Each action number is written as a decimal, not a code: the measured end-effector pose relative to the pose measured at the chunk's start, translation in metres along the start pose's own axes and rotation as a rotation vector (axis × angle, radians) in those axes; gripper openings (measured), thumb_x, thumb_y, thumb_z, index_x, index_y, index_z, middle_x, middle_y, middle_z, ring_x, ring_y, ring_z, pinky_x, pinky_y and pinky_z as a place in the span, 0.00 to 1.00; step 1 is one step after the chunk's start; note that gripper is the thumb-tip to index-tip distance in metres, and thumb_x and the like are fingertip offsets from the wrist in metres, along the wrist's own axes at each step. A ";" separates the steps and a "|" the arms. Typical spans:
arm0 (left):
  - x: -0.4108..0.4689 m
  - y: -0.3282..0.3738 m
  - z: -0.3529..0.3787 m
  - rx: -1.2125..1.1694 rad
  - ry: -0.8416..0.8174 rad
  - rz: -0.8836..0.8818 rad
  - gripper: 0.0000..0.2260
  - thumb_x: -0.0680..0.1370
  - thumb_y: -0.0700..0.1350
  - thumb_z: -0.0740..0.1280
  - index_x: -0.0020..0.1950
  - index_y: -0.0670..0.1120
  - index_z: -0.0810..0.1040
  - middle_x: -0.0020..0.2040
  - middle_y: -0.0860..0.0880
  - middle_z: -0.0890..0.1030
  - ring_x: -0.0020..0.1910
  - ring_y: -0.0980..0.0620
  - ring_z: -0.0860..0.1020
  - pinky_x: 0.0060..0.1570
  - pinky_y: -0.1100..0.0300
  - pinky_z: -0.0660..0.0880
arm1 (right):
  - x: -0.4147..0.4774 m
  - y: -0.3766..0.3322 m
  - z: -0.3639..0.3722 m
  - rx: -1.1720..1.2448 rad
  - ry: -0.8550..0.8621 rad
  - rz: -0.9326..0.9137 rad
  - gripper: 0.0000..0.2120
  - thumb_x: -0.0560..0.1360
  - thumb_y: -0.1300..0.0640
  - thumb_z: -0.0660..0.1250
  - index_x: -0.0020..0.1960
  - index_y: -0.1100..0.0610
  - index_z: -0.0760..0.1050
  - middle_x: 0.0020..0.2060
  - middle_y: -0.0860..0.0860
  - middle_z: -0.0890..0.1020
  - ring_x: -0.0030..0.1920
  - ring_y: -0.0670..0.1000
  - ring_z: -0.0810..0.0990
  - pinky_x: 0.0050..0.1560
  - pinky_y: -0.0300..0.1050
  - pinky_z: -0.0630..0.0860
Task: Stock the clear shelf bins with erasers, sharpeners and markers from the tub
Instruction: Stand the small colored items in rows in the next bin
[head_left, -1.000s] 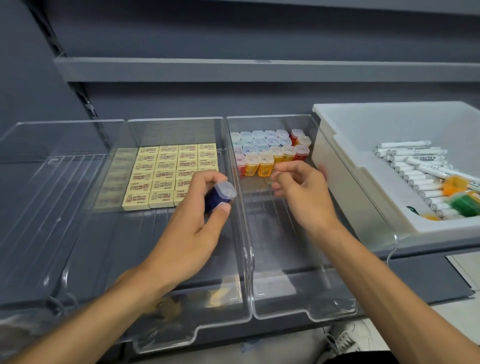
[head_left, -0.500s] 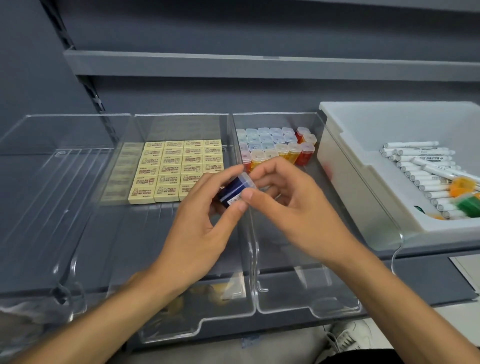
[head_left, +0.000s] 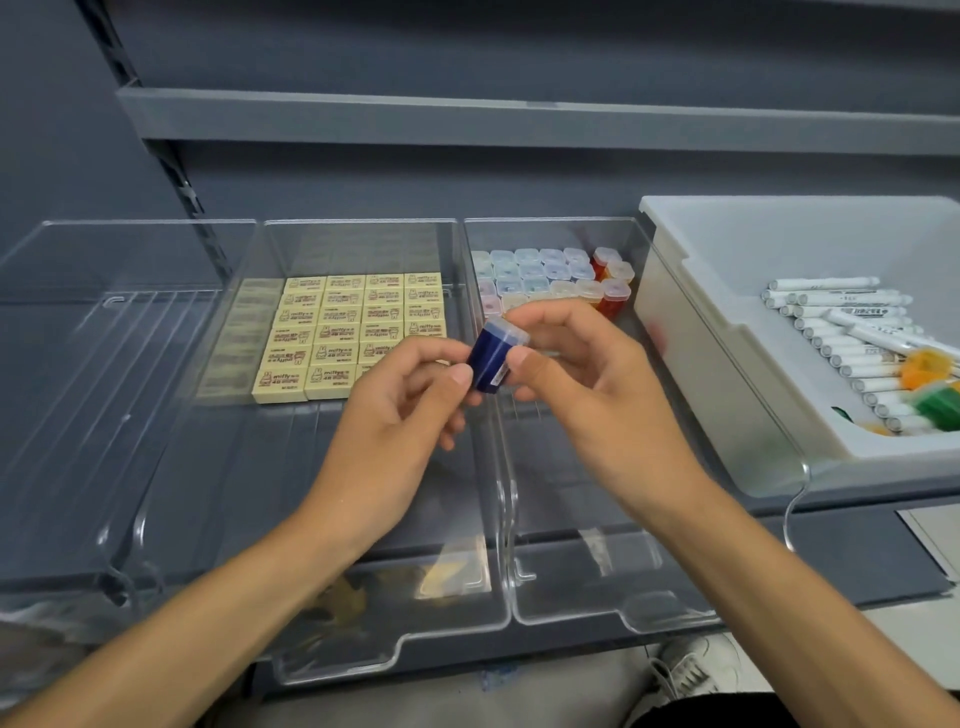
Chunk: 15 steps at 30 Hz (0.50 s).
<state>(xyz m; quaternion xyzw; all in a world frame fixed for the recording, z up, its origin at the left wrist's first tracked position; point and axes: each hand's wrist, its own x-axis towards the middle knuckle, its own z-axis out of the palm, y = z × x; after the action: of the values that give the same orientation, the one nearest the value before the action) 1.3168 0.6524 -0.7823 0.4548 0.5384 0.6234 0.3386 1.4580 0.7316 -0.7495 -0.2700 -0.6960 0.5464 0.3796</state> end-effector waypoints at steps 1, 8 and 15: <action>0.000 0.001 0.000 0.022 0.007 0.011 0.08 0.76 0.47 0.65 0.54 0.49 0.78 0.37 0.52 0.82 0.35 0.57 0.77 0.36 0.64 0.74 | -0.001 0.000 0.002 -0.004 0.017 -0.003 0.08 0.78 0.65 0.66 0.56 0.58 0.77 0.50 0.49 0.83 0.46 0.45 0.83 0.49 0.39 0.78; -0.008 0.005 0.005 0.228 0.040 0.175 0.08 0.78 0.41 0.70 0.55 0.50 0.77 0.43 0.49 0.80 0.42 0.49 0.78 0.46 0.53 0.76 | -0.007 -0.001 0.011 0.065 0.099 0.023 0.12 0.73 0.61 0.73 0.54 0.52 0.78 0.44 0.49 0.82 0.46 0.48 0.83 0.48 0.37 0.77; 0.002 0.007 0.002 0.399 -0.035 0.208 0.07 0.75 0.47 0.70 0.52 0.55 0.79 0.47 0.57 0.79 0.49 0.52 0.77 0.52 0.61 0.74 | -0.001 0.000 0.001 0.118 0.212 0.120 0.11 0.78 0.67 0.63 0.57 0.58 0.76 0.49 0.52 0.83 0.48 0.48 0.84 0.46 0.44 0.82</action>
<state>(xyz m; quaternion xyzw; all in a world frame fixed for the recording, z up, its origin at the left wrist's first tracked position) 1.3187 0.6540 -0.7752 0.5766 0.5952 0.5282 0.1849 1.4573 0.7303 -0.7494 -0.3447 -0.6013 0.5765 0.4327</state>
